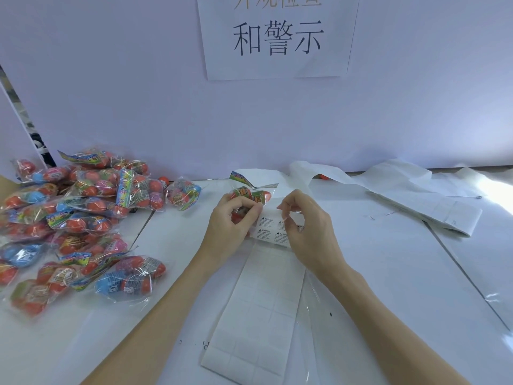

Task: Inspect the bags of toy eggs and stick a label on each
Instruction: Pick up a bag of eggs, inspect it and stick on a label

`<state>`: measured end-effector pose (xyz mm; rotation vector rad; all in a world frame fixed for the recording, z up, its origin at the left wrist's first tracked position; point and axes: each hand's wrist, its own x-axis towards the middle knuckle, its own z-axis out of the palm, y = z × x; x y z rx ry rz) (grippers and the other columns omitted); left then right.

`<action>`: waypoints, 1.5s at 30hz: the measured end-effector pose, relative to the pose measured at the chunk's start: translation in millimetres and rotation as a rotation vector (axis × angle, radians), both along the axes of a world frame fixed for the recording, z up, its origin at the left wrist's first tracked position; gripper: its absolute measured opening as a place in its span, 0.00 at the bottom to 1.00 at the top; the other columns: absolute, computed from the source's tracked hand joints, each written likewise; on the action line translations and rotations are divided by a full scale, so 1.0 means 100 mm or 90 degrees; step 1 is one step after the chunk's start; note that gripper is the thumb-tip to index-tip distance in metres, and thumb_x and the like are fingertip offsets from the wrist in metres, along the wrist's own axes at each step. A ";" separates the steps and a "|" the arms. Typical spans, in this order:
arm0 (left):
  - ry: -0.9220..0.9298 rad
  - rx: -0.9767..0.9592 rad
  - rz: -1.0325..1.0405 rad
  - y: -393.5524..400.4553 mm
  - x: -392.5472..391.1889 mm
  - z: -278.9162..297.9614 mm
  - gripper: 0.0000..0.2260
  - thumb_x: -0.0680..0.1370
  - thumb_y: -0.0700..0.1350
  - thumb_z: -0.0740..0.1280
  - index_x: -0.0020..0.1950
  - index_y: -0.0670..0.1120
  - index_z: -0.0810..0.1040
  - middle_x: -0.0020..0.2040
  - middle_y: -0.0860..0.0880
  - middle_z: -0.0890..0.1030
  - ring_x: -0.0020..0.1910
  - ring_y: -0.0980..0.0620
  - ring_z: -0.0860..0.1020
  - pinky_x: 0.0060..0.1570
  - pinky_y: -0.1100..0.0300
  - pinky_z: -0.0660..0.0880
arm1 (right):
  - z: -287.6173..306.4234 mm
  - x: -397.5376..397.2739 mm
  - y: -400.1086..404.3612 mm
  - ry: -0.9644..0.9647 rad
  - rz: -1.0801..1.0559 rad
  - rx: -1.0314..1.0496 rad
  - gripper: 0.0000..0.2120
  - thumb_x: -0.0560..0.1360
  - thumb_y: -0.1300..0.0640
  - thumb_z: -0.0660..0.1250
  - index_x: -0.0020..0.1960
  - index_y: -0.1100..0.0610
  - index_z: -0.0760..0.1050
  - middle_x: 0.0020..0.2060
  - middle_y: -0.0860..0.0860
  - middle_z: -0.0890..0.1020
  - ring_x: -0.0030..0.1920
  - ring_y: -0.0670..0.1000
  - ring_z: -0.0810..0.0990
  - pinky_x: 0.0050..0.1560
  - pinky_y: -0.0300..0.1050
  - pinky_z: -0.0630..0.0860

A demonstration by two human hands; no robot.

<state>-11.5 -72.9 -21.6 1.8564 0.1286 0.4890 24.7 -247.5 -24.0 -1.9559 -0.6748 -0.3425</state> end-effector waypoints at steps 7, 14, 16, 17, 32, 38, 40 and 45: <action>0.001 -0.010 0.007 0.01 0.01 0.00 0.05 0.80 0.44 0.73 0.46 0.45 0.85 0.53 0.45 0.77 0.46 0.48 0.80 0.42 0.47 0.83 | 0.05 -0.05 0.04 0.029 0.002 0.012 0.15 0.78 0.72 0.63 0.56 0.54 0.74 0.52 0.45 0.82 0.55 0.40 0.79 0.54 0.26 0.69; -0.011 -0.040 0.007 0.03 0.02 -0.02 0.07 0.83 0.45 0.69 0.48 0.45 0.84 0.55 0.43 0.77 0.37 0.57 0.80 0.32 0.61 0.79 | 0.10 -0.07 0.06 0.072 -0.039 0.128 0.03 0.82 0.61 0.67 0.54 0.55 0.75 0.51 0.44 0.83 0.53 0.41 0.81 0.53 0.31 0.73; -0.036 -0.058 0.018 0.04 0.02 -0.02 0.08 0.84 0.45 0.67 0.48 0.46 0.84 0.53 0.44 0.79 0.43 0.56 0.81 0.37 0.55 0.80 | 0.13 -0.08 0.06 0.080 -0.057 0.182 0.03 0.82 0.58 0.70 0.53 0.56 0.76 0.49 0.45 0.83 0.53 0.43 0.83 0.54 0.37 0.76; -0.045 -0.063 0.028 0.05 0.02 -0.02 0.07 0.85 0.45 0.67 0.49 0.46 0.83 0.52 0.45 0.80 0.45 0.55 0.82 0.40 0.53 0.80 | 0.15 -0.07 0.06 0.094 -0.069 0.214 0.03 0.82 0.59 0.70 0.53 0.57 0.77 0.49 0.46 0.84 0.52 0.45 0.83 0.54 0.38 0.77; -0.136 -0.119 -0.023 0.00 -0.02 0.04 0.14 0.87 0.41 0.60 0.73 0.51 0.70 0.64 0.47 0.81 0.62 0.48 0.80 0.64 0.54 0.77 | 0.27 -0.01 -0.05 0.572 0.155 0.598 0.13 0.82 0.64 0.68 0.63 0.60 0.69 0.56 0.65 0.85 0.56 0.63 0.86 0.53 0.52 0.85; -0.113 -0.134 -0.064 -0.03 -0.04 0.05 0.22 0.82 0.35 0.65 0.74 0.50 0.69 0.64 0.49 0.81 0.63 0.51 0.81 0.62 0.56 0.78 | 0.27 -0.08 0.03 0.462 0.114 0.454 0.20 0.79 0.61 0.73 0.65 0.58 0.66 0.52 0.57 0.88 0.56 0.55 0.87 0.55 0.45 0.83; -0.108 -0.142 -0.069 -0.04 -0.04 0.06 0.26 0.77 0.36 0.67 0.73 0.51 0.68 0.63 0.50 0.81 0.61 0.52 0.82 0.60 0.60 0.78 | 0.27 -0.07 0.03 0.438 0.096 0.459 0.20 0.79 0.63 0.73 0.64 0.59 0.67 0.51 0.56 0.88 0.54 0.56 0.87 0.51 0.43 0.83; -0.116 -0.111 -0.089 -0.04 -0.05 0.04 0.27 0.76 0.40 0.73 0.71 0.56 0.69 0.63 0.56 0.81 0.62 0.55 0.82 0.56 0.66 0.77 | 0.24 -0.06 0.04 0.417 0.070 0.431 0.19 0.78 0.62 0.74 0.63 0.54 0.68 0.50 0.54 0.88 0.55 0.54 0.87 0.57 0.44 0.80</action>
